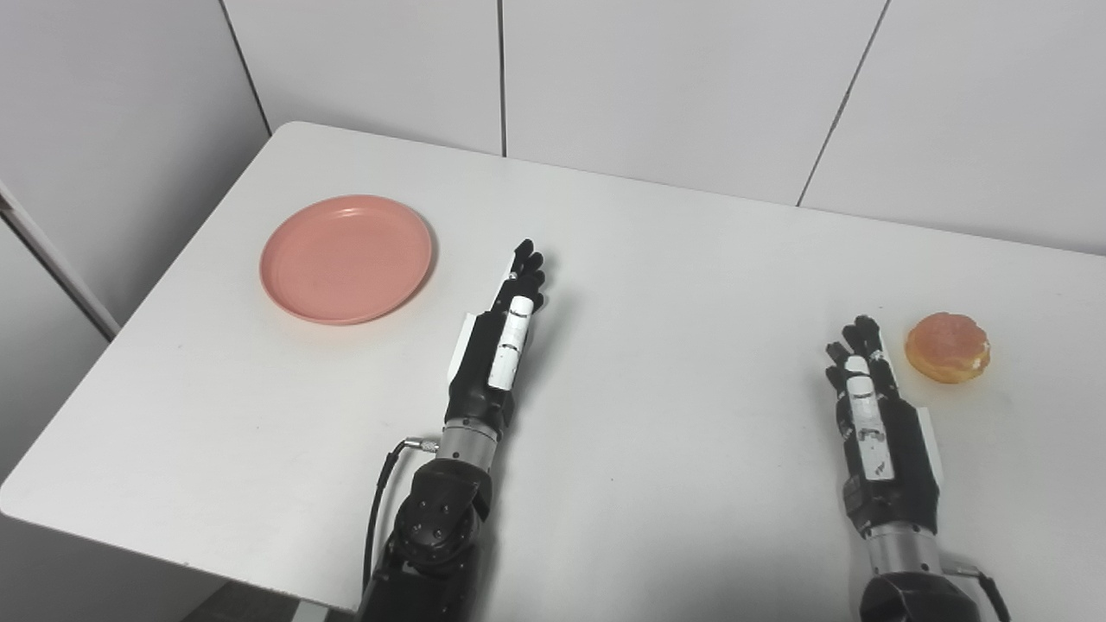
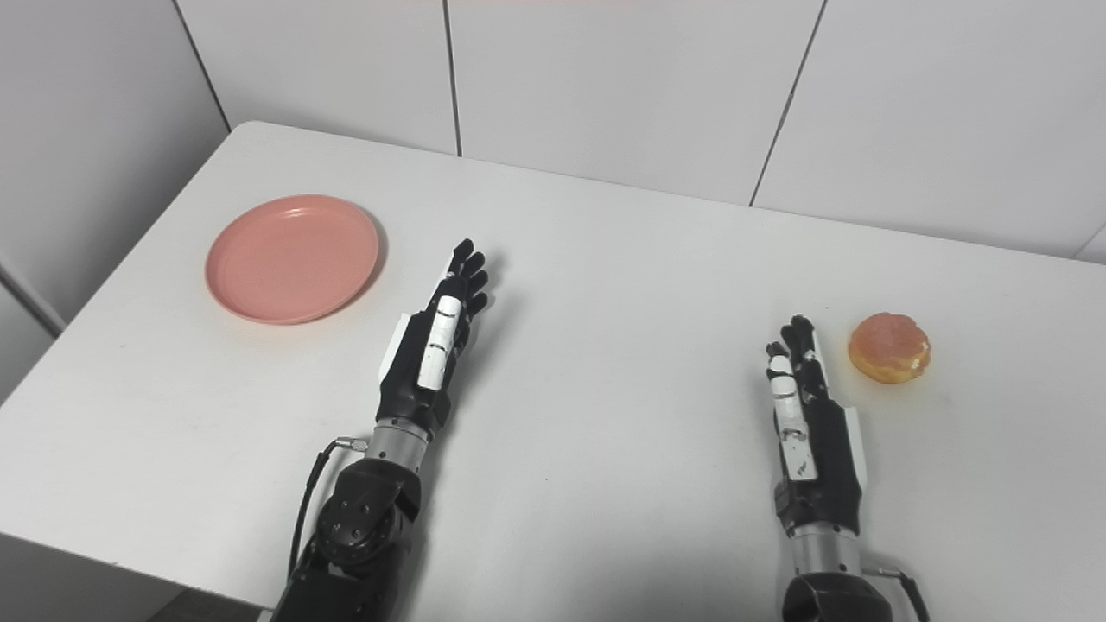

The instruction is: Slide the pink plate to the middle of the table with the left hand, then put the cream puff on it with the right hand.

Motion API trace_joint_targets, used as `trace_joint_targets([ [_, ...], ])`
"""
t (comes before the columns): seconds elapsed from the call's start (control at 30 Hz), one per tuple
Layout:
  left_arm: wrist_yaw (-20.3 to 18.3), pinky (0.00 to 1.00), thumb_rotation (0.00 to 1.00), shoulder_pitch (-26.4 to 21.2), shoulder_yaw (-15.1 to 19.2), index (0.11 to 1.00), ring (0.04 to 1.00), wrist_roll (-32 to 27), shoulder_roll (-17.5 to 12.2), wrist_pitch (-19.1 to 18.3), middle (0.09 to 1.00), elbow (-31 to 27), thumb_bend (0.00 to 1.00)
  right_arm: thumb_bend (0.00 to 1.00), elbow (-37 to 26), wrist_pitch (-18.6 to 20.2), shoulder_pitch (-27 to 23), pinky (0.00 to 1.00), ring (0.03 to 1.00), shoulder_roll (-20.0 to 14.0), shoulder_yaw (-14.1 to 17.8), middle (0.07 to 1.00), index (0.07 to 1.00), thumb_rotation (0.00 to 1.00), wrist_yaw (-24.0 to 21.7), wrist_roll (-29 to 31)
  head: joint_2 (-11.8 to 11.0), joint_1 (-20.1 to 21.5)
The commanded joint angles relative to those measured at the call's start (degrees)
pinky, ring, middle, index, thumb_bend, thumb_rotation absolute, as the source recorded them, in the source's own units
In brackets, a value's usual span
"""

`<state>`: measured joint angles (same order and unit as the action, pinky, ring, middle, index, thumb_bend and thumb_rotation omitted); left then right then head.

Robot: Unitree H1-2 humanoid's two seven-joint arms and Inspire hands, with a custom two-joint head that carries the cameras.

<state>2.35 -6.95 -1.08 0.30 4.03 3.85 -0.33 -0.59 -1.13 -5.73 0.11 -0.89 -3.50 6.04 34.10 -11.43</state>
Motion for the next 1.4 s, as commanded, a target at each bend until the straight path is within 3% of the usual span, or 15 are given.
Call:
trace_joint_targets([
  [0.0, -0.1, 0.98, 1.0, -2.5, 0.2, 0.966, 0.989, -0.4, 0.2, 0.1, 0.992, -2.6, 0.62, 0.56, -1.0, -2.8, -1.2, 1.0, 0.971, -0.3, 0.1, 0.996, 0.991, 0.84, -1.0, 0.6, 0.0, 0.0],
  [0.13, -1.7, 1.0, 1.0, -4.3, 1.4, 0.991, 0.995, -2.3, -2.2, 2.1, 0.995, -1.6, 0.65, 0.58, -0.9, -2.8, -1.3, 1.0, 0.973, -0.2, 0.2, 0.999, 0.989, 0.81, -1.1, 0.6, -0.5, -0.1],
  [0.47, 0.6, 0.94, 1.0, -7.1, 7.5, 0.94, 0.951, -4.0, -4.4, -2.9, 0.94, -6.7, 0.69, 0.54, -1.4, -3.4, -0.4, 1.0, 0.971, 0.2, -0.2, 0.992, 0.987, 0.82, -0.9, -0.4, -1.6, 0.9],
  [0.77, 2.0, 0.93, 1.0, -11.0, 14.4, 0.882, 0.915, -7.0, -8.8, 1.4, 0.893, -1.0, 0.72, 0.55, -1.0, -3.4, -0.7, 1.0, 0.971, 0.0, 0.0, 0.989, 0.985, 0.8, -1.4, 0.1, -1.8, -0.9],
  [0.93, 3.5, 0.9, 1.0, -12.5, 17.7, 0.852, 0.893, -8.6, -10.6, 2.1, 0.872, 0.0, 0.72, 0.57, -1.0, -3.4, -0.6, 1.0, 0.975, -0.7, 0.3, 0.992, 0.984, 0.81, -2.0, 0.6, -1.7, -2.5],
  [1.13, 6.2, 0.87, 1.0, -13.8, 20.8, 0.819, 0.844, -9.3, -12.0, -1.3, 0.822, -2.1, 0.76, 0.57, -1.7, -2.9, -0.3, 1.0, 0.984, -1.7, 0.4, 1.0, 0.999, 0.84, -2.9, 0.7, -1.8, -4.4],
  [1.27, 8.3, 0.78, 1.0, -14.8, 23.6, 0.78, 0.788, -9.6, -13.8, 1.1, 0.777, 0.3, 0.76, 0.56, -1.9, -3.2, -0.2, 1.0, 0.987, -2.3, 0.5, 1.0, 1.0, 0.86, -3.4, 0.9, -1.9, -4.9],
  [1.37, 8.5, 0.77, 1.0, -15.2, 25.1, 0.768, 0.78, -10.3, -15.2, 1.9, 0.768, 1.8, 0.76, 0.55, -2.0, -3.3, -0.1, 1.0, 0.984, -2.3, 0.5, 1.0, 1.0, 0.87, -3.3, 0.8, -1.9, -5.1],
])
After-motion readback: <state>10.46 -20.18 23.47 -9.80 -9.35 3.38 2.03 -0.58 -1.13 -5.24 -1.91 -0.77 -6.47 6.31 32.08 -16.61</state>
